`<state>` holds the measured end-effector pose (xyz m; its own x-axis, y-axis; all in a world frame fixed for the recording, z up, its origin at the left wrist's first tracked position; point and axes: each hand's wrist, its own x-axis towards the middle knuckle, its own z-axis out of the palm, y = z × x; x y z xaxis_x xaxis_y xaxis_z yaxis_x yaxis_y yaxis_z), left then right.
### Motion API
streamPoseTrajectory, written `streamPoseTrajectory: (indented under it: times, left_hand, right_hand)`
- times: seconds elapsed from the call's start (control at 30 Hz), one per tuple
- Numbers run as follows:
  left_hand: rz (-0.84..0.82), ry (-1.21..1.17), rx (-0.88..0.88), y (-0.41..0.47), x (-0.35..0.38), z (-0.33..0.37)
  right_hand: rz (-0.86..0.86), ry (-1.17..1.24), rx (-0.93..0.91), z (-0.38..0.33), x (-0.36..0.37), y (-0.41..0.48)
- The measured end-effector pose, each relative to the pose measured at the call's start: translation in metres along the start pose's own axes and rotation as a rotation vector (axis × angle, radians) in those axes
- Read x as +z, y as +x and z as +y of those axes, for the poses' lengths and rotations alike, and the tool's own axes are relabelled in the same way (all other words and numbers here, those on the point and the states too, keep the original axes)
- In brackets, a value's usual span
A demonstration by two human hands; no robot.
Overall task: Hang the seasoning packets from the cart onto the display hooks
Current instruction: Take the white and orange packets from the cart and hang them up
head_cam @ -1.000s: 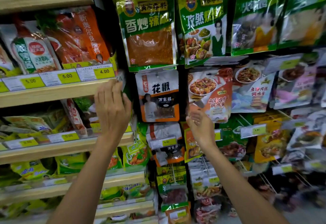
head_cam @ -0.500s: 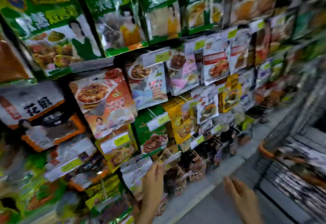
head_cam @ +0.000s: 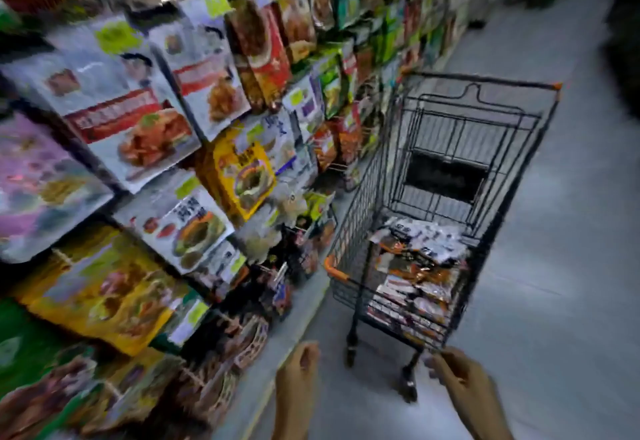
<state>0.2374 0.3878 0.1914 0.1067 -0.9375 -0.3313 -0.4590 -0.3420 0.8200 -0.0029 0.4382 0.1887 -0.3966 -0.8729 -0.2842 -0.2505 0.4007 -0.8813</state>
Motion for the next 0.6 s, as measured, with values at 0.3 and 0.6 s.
streamPoseTrajectory:
  times: [0.3, 0.6]
  left_hand:
    - [-0.082, 0.122, 0.22, 0.147, 0.054, 0.078]
    - [-0.136, 0.311, 0.36, 0.319, 0.113, 0.11]
  right_hand:
    - [0.201, -0.068, 0.012, -0.007, 0.0, 0.123]
    - [0.268, -0.054, 0.162, 0.02, 0.035, 0.267]
